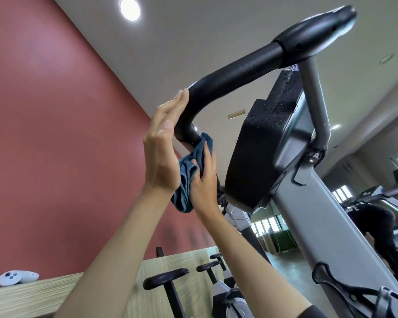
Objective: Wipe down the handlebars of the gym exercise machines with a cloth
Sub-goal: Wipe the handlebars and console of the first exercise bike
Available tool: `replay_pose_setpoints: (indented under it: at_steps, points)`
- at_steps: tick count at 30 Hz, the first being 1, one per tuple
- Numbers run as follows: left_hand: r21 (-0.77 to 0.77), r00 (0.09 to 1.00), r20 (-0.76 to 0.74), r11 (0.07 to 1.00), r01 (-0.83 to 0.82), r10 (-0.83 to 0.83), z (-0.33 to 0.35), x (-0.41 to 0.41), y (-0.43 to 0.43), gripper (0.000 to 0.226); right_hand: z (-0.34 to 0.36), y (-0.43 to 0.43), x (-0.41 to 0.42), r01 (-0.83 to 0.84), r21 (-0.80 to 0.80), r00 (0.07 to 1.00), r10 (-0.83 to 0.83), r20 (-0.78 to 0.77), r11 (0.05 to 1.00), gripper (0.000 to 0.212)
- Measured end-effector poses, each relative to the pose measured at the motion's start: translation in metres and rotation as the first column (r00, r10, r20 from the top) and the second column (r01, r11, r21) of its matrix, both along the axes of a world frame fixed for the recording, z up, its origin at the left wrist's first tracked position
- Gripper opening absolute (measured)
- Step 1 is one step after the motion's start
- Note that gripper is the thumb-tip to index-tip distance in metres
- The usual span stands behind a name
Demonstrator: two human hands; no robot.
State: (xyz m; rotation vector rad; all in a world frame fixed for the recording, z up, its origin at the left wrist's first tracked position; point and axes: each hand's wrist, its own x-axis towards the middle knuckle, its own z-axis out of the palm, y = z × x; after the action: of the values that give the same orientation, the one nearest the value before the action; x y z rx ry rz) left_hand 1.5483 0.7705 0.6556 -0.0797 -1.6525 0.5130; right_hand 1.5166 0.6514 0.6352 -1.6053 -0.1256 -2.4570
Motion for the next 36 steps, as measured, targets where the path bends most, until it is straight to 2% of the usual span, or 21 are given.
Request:
replay_pose_setpoints:
  at_steps: [5, 8, 12, 17, 20, 23, 26, 31, 36]
  points:
    - [0.012, 0.999, 0.025, 1.000, -0.022, 0.021, 0.001, 0.003, -0.004, 0.057, -0.032, -0.003, -0.004, 0.101, 0.131, 0.991, -0.088, -0.104, 0.986, 0.051]
    - [-0.006, 0.998, 0.022, 0.998, -0.055, 0.055, 0.001, 0.004, -0.005, 0.047, -0.057, -0.002, -0.006, 0.157, 0.129, 0.982, -0.140, -0.130, 0.979, 0.050]
    - [-0.092, 0.995, 0.005, 0.991, -0.094, 0.095, -0.002, 0.003, -0.002, 0.054, -0.080, 0.010, -0.019, 0.198, 0.103, 0.976, -0.186, -0.115, 0.975, 0.049]
    - [-0.200, 0.988, -0.151, 0.979, -0.048, 0.017, -0.018, -0.004, -0.010, 0.048, -0.109, 0.039, -0.053, 0.200, 0.083, 0.977, -0.192, -0.094, 0.976, 0.047]
    - [-0.170, 0.975, -0.214, 0.985, 0.030, -0.067, -0.032, -0.014, -0.025, 0.045, -0.121, 0.054, -0.080, 0.311, 0.054, 0.948, -0.305, -0.085, 0.949, 0.046]
    - [-0.159, 0.973, -0.209, 0.985, 0.061, -0.094, -0.050, -0.037, -0.039, 0.040, -0.130, 0.064, -0.116, 0.432, 0.072, 0.901, -0.428, -0.066, 0.899, 0.048]
    - [-0.108, 0.977, -0.139, 0.984, 0.145, -0.159, -0.074, -0.075, -0.047, 0.037, -0.142, 0.076, -0.159, 0.586, 0.157, 0.810, -0.579, -0.092, 0.795, 0.049]
    - [0.120, 0.929, -0.032, 0.921, 0.370, -0.368, -0.120, -0.153, -0.043, 0.037, -0.164, 0.125, -0.225, 0.771, 0.286, 0.629, -0.751, -0.199, 0.570, 0.042]
    - [0.417, 0.823, -0.001, 0.748, 0.517, -0.568, -0.172, -0.230, -0.021, 0.041, -0.204, 0.184, -0.286, 0.899, 0.396, 0.352, -0.847, -0.399, 0.187, 0.040]
